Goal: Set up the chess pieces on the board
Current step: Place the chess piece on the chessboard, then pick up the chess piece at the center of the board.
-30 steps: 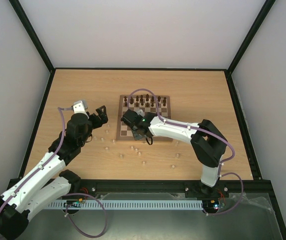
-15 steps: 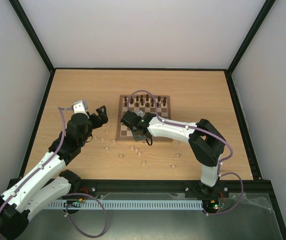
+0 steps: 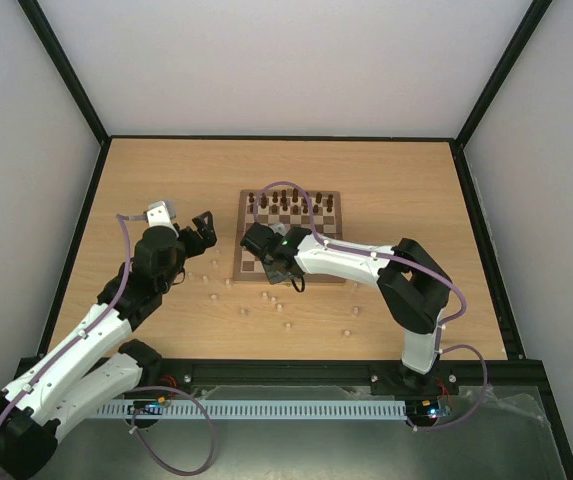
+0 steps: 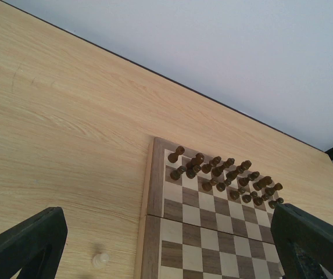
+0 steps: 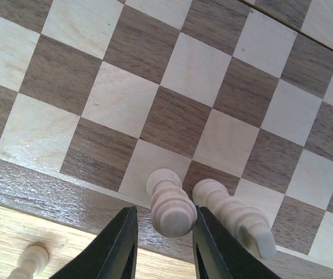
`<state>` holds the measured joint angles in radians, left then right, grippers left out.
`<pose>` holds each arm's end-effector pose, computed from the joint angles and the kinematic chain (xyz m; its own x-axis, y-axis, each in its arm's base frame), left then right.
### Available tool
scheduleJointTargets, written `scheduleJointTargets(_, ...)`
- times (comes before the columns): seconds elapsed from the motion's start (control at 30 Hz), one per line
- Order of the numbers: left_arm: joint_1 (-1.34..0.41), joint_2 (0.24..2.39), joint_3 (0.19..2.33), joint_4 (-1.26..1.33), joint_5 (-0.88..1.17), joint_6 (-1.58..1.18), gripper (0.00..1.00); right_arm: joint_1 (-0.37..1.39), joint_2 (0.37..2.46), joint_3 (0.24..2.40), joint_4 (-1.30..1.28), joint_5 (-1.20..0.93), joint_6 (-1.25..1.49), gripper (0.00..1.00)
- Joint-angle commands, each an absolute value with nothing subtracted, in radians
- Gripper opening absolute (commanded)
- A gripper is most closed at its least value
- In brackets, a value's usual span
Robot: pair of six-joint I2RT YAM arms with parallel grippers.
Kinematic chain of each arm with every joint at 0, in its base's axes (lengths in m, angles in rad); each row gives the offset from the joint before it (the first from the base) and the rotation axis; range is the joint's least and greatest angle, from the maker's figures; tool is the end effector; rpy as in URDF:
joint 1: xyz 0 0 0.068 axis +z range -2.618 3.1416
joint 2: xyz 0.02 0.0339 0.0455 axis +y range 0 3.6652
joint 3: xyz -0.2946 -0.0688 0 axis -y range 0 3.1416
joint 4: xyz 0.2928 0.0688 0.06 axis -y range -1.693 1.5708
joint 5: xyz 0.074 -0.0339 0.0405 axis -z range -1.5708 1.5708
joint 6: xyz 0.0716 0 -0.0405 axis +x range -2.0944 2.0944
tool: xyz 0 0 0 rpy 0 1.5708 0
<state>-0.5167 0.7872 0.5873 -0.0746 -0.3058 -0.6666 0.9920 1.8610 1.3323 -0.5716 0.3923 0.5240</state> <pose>0.2262 -0.1037 0.2843 -0.3207 -0.4959 -0.8070 0.0265 0.8469 -0.5310 0.2696 0.3625 0.1750 -0.7618 -0.3205 -0.5630 -0.3437 0.9366 -0.0682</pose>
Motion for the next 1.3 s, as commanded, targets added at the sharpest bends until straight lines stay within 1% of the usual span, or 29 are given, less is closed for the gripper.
scheduleJointTargets(0.0,-0.515,0.786,0.578,-0.06,-0.301,-0.67,0.99,1.009,1.838,1.354,-0.615,0.388,0.526,0.28)
scheduleJointTargets(0.5,-0.515,0.79,0.579,-0.058,-0.297,-0.67,0.99,1.012,1.81,1.361,-0.623,0.423,0.535,0.29)
scheduleJointTargets(0.63,-0.515,0.792,0.579,-0.056,-0.296,-0.669,0.99,1.011,1.786,1.364,-0.624,0.436,0.538,0.3)
scheduleJointTargets(0.7,-0.515,0.792,0.578,-0.057,-0.296,-0.669,0.99,1.011,1.775,1.368,-0.626,0.441,0.538,0.33)
scheduleJointTargets(0.9,-0.515,0.792,0.579,-0.057,-0.294,-0.669,0.99,1.011,1.726,1.374,-0.622,0.444,0.537,0.34)
scheduleJointTargets(0.93,-0.515,0.792,0.578,-0.057,-0.293,-0.668,0.99,1.011,1.706,1.369,-0.616,0.447,0.536,0.36)
scheduleJointTargets(1.0,-0.515,0.789,0.578,-0.057,-0.288,-0.665,0.99,1.011,1.66,1.355,-0.605,0.472,0.534,0.45)
scheduleJointTargets(1.17,-0.515,0.812,0.583,-0.05,-0.272,-0.651,0.99,1.007,1.503,1.269,-0.564,0.572,0.529,0.74)
scheduleJointTargets(1.2,-0.515,0.823,0.585,-0.048,-0.268,-0.649,0.99,1.004,1.472,1.248,-0.554,0.583,0.529,0.82)
scheduleJointTargets(1.23,-0.515,0.836,0.59,-0.048,-0.261,-0.646,0.99,0.998,1.447,1.215,-0.538,0.591,0.53,0.96)
scheduleJointTargets(1.27,-0.515,0.85,0.596,-0.05,-0.252,-0.641,0.99,0.992,1.421,1.189,-0.522,0.589,0.528,0.99)
